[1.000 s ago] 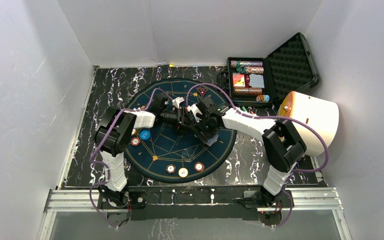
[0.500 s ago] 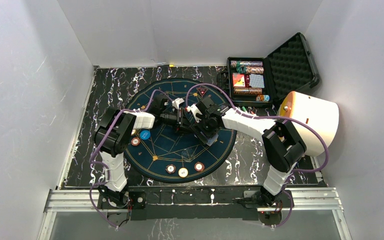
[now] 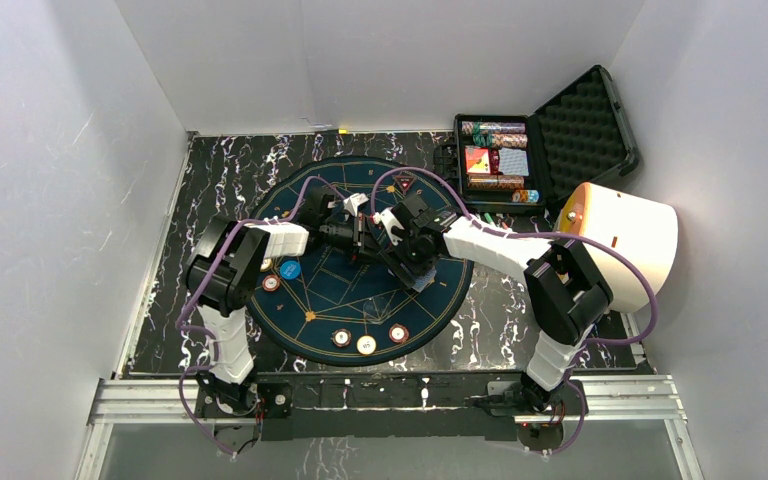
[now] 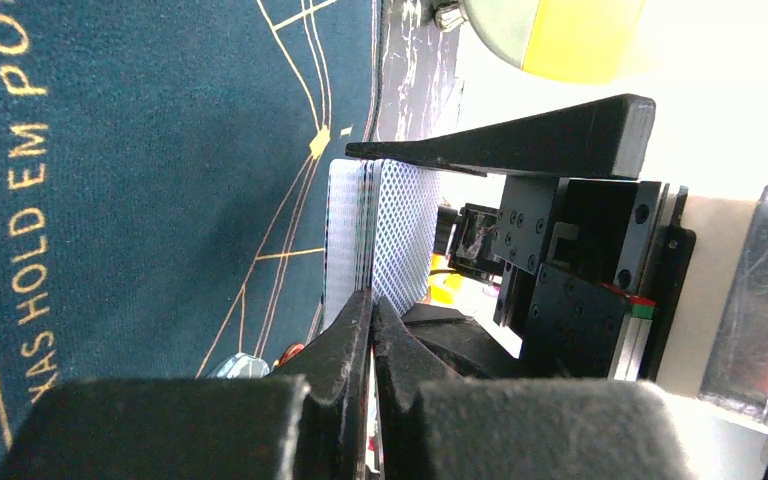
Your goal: Distribute texas hold em gaming equipment
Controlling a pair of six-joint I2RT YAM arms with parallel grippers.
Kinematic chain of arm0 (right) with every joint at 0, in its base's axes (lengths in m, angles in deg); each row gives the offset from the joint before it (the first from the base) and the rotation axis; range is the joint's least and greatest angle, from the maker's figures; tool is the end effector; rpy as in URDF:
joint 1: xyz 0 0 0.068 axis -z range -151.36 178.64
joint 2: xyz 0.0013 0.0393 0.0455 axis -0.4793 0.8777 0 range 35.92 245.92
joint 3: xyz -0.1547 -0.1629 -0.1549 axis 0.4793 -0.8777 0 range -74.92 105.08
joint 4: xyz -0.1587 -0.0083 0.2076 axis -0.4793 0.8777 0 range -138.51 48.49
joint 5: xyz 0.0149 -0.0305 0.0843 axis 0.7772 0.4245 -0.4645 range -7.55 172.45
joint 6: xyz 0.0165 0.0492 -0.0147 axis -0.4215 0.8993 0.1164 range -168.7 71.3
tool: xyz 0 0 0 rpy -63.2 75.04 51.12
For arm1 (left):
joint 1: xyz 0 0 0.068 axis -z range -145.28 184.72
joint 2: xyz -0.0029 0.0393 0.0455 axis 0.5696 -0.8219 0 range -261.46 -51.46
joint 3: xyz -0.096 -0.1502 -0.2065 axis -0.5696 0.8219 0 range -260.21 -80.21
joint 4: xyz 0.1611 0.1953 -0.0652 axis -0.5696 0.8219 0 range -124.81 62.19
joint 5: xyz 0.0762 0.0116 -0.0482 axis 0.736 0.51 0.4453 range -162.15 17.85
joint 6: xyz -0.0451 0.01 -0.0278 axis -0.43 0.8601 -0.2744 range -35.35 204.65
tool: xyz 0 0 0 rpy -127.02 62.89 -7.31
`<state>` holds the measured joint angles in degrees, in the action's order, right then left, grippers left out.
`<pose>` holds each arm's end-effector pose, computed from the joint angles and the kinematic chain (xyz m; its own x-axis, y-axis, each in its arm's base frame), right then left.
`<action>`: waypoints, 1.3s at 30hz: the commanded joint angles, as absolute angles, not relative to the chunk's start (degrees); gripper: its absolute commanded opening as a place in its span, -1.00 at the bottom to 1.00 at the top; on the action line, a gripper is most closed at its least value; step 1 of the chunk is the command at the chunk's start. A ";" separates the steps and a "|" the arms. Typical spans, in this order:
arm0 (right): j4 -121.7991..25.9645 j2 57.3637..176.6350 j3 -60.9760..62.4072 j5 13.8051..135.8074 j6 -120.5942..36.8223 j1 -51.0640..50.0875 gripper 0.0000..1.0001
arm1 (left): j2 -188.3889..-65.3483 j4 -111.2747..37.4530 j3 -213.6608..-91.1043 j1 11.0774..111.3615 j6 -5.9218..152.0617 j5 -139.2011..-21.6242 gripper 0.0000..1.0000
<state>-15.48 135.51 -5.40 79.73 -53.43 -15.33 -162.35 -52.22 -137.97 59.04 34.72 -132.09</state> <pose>0.2548 0.2480 0.2054 -0.5813 -0.6751 -0.4541 -0.7594 0.6507 0.0048 0.3370 -0.1860 0.1466 -0.9903 0.0269 -0.1360 0.1379 0.2916 -0.9465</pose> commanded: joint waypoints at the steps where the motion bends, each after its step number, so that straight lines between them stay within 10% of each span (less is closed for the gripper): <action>1: -17.67 132.76 -5.69 80.02 -53.93 -15.62 -0.36 | -157.94 -50.87 -139.33 58.71 34.58 -133.77 -1.00; 28: -17.00 132.38 -5.24 83.29 -50.70 -15.75 -0.40 | -146.47 -37.85 -135.79 36.96 46.42 -134.70 -1.00; 39: -17.61 128.57 -4.79 81.85 -49.35 -16.18 -0.39 | -146.75 -20.03 -142.21 22.57 61.33 -115.77 -1.00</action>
<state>-15.52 134.02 -6.78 82.33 -50.18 -15.70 -146.84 -27.50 -139.30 25.22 55.53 -122.74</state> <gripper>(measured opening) 0.733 0.007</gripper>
